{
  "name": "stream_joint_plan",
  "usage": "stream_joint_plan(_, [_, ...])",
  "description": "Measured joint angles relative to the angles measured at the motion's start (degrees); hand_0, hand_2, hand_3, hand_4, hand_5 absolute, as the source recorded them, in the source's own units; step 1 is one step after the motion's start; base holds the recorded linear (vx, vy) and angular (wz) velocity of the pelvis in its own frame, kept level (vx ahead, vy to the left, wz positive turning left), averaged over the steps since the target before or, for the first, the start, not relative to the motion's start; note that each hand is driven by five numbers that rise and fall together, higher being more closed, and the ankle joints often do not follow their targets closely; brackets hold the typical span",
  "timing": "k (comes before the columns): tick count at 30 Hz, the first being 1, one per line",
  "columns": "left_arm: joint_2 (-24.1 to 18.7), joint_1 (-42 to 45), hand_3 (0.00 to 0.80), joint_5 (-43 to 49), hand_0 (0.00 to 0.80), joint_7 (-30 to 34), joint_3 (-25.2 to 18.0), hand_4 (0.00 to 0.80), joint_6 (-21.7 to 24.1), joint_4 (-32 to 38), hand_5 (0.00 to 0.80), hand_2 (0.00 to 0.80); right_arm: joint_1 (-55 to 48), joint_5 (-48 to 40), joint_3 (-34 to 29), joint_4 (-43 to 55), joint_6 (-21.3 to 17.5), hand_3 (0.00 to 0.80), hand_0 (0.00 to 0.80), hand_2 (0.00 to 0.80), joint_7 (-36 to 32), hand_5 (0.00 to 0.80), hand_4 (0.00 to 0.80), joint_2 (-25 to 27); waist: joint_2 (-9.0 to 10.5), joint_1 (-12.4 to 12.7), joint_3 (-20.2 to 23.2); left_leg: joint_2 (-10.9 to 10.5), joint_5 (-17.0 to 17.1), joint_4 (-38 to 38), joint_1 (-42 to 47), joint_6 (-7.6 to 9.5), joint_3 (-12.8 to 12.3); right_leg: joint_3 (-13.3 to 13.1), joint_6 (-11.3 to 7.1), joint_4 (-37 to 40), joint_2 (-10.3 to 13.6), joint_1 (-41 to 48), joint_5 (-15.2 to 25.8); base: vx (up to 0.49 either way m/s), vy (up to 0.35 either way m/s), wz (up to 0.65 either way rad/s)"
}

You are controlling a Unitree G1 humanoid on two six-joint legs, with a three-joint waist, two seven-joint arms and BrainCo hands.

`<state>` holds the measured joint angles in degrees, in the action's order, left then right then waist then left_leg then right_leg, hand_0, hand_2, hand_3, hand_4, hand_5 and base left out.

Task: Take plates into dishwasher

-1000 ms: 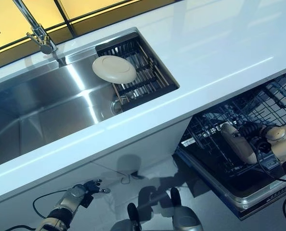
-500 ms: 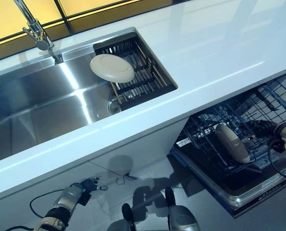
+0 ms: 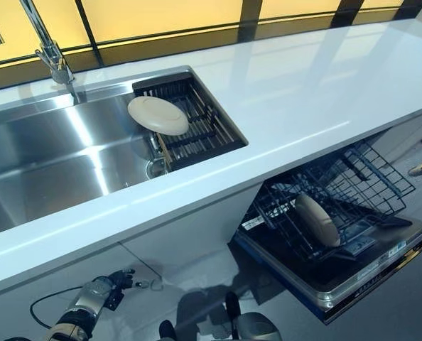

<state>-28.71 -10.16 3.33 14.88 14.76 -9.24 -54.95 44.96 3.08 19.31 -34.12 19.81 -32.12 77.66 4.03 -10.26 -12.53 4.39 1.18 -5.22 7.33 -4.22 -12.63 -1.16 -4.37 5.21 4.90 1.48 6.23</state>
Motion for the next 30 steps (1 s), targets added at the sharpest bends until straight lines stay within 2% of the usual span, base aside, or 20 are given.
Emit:
stream_joint_plan(4, [0.29, 0.81, 0.0, -0.86, 0.0, -1.8, 1.6, 0.0, 0.95, -0.58, 0.0, 0.0, 13.49, 3.58, 10.73, -0.38, -3.41, 0.0, 0.0, 0.0, 5.96, 0.0, 0.0, 0.94, -0.03, 0.56, 0.72, 0.12, 0.01, 0.0, -0.15, -0.01, 0.49, 0.39, 0.02, 0.02, -0.02, 0.15, 0.0, -0.024, -0.015, 0.05])
stream_joint_plan(6, [1.01, 1.15, 0.0, -0.89, 0.0, -2.85, 2.44, 0.0, 1.38, -0.59, 0.0, 0.0, 18.62, 4.39, 15.69, -0.27, -4.95, 0.0, 0.0, 0.0, 9.12, 0.0, 0.0, 1.02, -0.07, 1.63, 1.4, 0.12, 0.02, 0.01, -0.34, -0.02, 0.84, 0.86, 0.06, 0.02, 0.0, 0.15, -0.05, -0.02, -0.024, 0.09])
stream_joint_plan(8, [1.7, 1.75, 0.0, -0.91, 0.0, -3.78, 2.57, 0.0, 2.26, -0.58, 0.0, 0.0, 22.72, 4.57, 19.59, 0.21, -6.36, 0.0, 0.0, 0.0, 12.28, 0.0, 0.0, 0.98, -0.06, 2.05, 2.33, 0.06, 0.18, 0.06, -1.14, 0.01, 2.16, 1.83, 0.12, 0.02, 0.18, 0.01, -0.17, -0.012, -0.018, 0.26])
stream_joint_plan(10, [2.0, 2.38, 0.0, -1.35, 0.0, -4.94, 2.82, 0.0, 2.54, -0.53, 0.0, 0.0, 25.04, 4.46, 20.23, 0.85, -7.17, 0.0, 0.0, 0.0, 15.53, 0.0, 0.0, 0.33, -0.09, 3.65, 2.44, 0.05, 0.28, 0.21, -1.24, 0.0, 2.47, 2.1, 0.15, 0.02, 0.22, 0.07, -0.21, 0.0, -0.016, 0.15])
stream_joint_plan(14, [2.87, 4.55, 0.0, -2.28, 0.0, -6.89, 3.2, 0.0, 2.7, -0.55, 0.0, 0.0, 25.99, 4.17, 20.3, 4.51, -8.28, 0.0, 0.0, 0.0, 21.93, 0.0, 0.0, -3.3, -0.24, 5.13, 3.42, -0.01, 0.66, 0.12, -2.2, -0.05, 4.32, 3.75, 0.23, 0.04, 0.36, 0.07, -0.52, 0.008, -0.006, 0.22])
stream_joint_plan(19, [2.97, 6.01, 0.0, -2.46, 0.0, -8.35, 3.68, 0.0, 2.68, -0.51, 0.0, 0.0, 26.2, 4.15, 20.89, 8.94, -8.15, 0.0, 0.0, 0.0, 25.28, 0.0, 0.0, -7.45, -0.66, 7.22, 3.67, -0.37, 1.79, 0.32, -4.66, -0.08, 6.88, 5.0, 0.26, 0.02, 0.44, -0.98, -0.6, -0.063, 0.003, 0.24])
stream_joint_plan(25, [2.96, 6.84, 0.0, -3.05, 0.0, -8.7, 3.54, 0.0, 2.22, 0.21, 0.0, 0.0, 21.73, 5.58, 19.35, 16.17, -5.99, 0.0, 0.0, 0.0, 23.64, 0.0, 0.0, -12.86, -1.23, 8.98, 3.21, -0.5, 2.97, 0.34, -7.82, -0.17, 9.42, 6.64, 0.33, 0.03, 0.51, -2.81, -0.55, -0.068, 0.006, 0.22])
stream_joint_plan(27, [2.97, 6.96, 0.0, -3.05, 0.0, -8.7, 2.9, 0.0, 2.12, 1.33, 0.0, 0.0, 19.03, 7.38, 18.01, 17.75, -5.89, 0.0, 0.0, 0.0, 22.4, 0.0, 0.0, -14.33, -1.5, 9.86, 2.42, -0.54, 3.07, 0.34, -7.96, -0.17, 9.67, 6.85, 0.33, 0.02, 0.54, -2.83, -0.55, -0.027, 0.009, 0.09])
stream_joint_plan(30, [2.92, 6.82, 0.0, -3.04, 0.0, -8.65, 1.44, 0.0, 1.97, 2.67, 0.0, 0.0, 15.85, 9.9, 16.87, 19.08, -5.99, 0.0, 0.0, 0.0, 20.03, 0.0, 0.0, -16.65, -1.86, 9.88, 0.63, -0.57, 3.08, 0.33, -8.01, -0.16, 9.84, 7.24, 0.3, 0.02, 0.62, -2.66, -0.52, 0.0, 0.019, 0.06])
